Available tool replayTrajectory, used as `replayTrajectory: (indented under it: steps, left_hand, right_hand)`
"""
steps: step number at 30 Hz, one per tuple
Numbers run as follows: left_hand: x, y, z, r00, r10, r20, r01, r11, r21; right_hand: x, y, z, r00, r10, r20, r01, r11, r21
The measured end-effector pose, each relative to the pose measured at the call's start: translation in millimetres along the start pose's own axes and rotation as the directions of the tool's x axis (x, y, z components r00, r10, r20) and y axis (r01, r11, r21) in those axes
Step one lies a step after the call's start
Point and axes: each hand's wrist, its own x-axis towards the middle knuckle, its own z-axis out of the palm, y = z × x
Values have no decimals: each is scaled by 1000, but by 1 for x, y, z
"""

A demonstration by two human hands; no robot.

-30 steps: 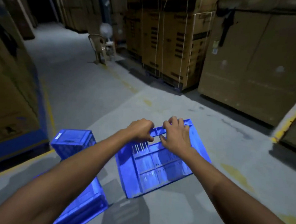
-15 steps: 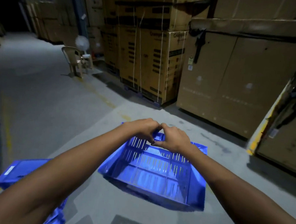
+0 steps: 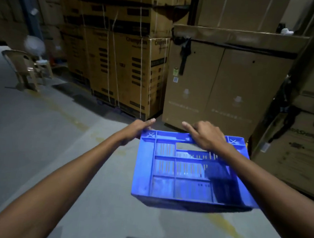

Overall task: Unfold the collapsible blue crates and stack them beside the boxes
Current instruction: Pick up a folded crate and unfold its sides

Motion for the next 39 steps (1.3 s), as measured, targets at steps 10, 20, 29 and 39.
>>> replayTrajectory:
  steps: [10,20,29,39]
  left_hand:
    - [143,43,56,924,206,-321,-295,919,-261]
    - [311,90,143,895,215,-392,-208,976,61]
    - [436,11,77,978,142,155,-156,985,80]
    - [545,77,143,927,100,363,-254,877,408]
  right_hand:
    - [105,96,4,907,261,-332,-246,965,89]
    - [217,152,55,883,353,-308,-78,759,646]
    - [318,261,48,824,499,-270,-45,532,846]
    - [319,412,49,875,403,-268,-32,600,799]
